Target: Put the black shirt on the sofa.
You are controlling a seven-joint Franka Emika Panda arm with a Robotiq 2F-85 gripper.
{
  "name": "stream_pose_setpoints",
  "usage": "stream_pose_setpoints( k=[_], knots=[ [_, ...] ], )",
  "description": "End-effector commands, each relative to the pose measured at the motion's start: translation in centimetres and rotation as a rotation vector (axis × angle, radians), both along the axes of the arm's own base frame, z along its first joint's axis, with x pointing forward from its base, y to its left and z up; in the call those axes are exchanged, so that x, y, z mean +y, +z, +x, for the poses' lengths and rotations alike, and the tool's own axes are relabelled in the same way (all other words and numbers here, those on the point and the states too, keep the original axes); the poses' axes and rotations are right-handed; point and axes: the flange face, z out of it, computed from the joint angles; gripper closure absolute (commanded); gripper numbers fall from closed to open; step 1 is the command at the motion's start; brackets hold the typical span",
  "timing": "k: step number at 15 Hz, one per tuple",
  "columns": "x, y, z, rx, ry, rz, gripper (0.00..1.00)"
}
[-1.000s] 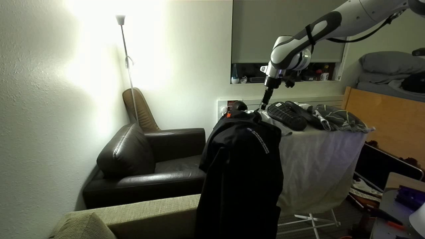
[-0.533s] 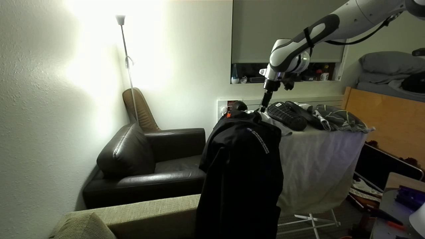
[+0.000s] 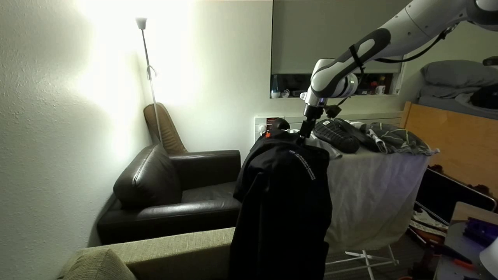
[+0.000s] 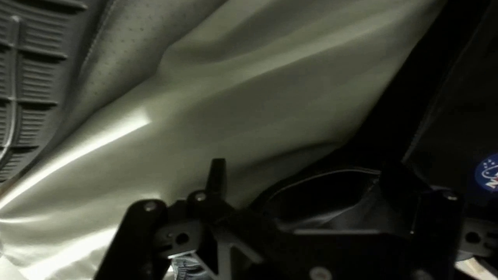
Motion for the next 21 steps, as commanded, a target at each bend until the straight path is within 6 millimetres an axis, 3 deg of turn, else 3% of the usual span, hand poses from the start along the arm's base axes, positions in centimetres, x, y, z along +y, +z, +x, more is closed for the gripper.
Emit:
stream_pose_setpoints(
  k=[1,7,13,21],
  knots=[
    [0.8,-0.4,-0.8,-0.053,-0.066,0.021,0.00],
    [1.1,-1.4,-1.3,-0.032,-0.111,0.014,0.00],
    [0.9,-0.5,-1.9,-0.016,-0.183,0.013,0.00],
    [2.6,1.9,-2.0,-0.056,-0.182,0.032,0.00]
  ],
)
